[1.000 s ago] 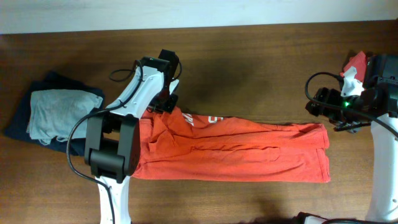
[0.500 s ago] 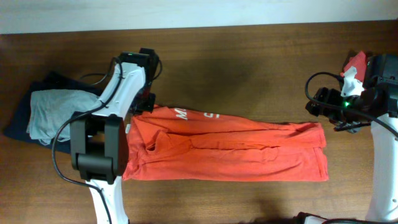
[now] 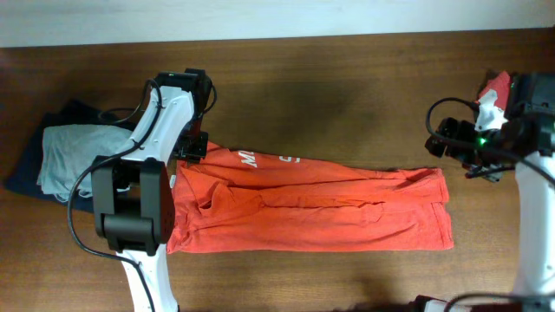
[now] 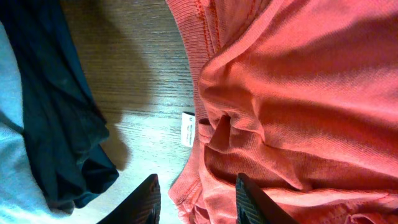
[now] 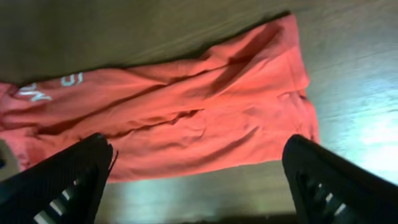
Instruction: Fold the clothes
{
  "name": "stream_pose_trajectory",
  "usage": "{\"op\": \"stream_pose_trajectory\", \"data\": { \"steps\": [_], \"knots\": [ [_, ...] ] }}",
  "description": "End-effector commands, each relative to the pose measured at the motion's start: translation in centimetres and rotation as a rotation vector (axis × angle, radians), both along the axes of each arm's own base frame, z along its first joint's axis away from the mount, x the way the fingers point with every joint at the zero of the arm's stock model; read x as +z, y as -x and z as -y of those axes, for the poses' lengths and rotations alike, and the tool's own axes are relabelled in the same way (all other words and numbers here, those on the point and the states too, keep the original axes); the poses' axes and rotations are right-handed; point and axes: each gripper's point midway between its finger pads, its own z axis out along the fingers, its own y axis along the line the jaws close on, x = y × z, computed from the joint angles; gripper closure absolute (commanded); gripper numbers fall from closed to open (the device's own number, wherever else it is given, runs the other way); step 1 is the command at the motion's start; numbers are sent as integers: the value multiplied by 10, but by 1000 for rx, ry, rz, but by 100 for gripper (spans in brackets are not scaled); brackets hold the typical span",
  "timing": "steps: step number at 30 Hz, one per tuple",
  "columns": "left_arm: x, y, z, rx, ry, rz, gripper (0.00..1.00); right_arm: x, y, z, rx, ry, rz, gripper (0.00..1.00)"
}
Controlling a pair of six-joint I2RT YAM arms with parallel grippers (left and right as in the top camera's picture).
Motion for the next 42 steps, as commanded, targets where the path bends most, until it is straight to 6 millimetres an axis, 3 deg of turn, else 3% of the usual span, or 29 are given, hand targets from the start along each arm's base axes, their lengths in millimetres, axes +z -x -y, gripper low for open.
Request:
{"op": "stream_pose_trajectory", "data": {
  "steps": [1, 4, 8, 11, 15, 23, 26, 31, 36, 42],
  "knots": [
    [14, -7, 1, 11, 8, 55, 59, -32, -14, 8, 0, 10, -88, 11],
    [12, -6, 7, 17, 41, 51, 56, -59, -21, 12, 0, -2, -162, 11],
    [12, -6, 8, 18, 48, 48, 56, -99, -14, 10, 6, -49, -317, 11],
    [12, -8, 8, 18, 50, 56, 55, -122, -12, 7, 4, -84, -396, 18],
    [11, -11, 9, 17, 52, 69, 55, -137, -12, 9, -52, -96, -451, 30],
    [11, -14, 9, -9, 56, 75, 54, -164, -2, 10, -140, -94, -515, 35],
    [11, -16, 9, -18, 59, 82, 54, -175, 2, 9, -175, -98, -522, 44],
    [11, -17, 8, -15, 59, 84, 54, -184, 7, 8, -200, -103, -532, 59],
    [10, -20, 7, -16, 61, 94, 54, -180, 14, 10, -216, -90, -564, 96],
    [10, -20, 5, -20, 63, 93, 54, -146, 58, 44, -219, 160, -696, 96]
  ]
}}
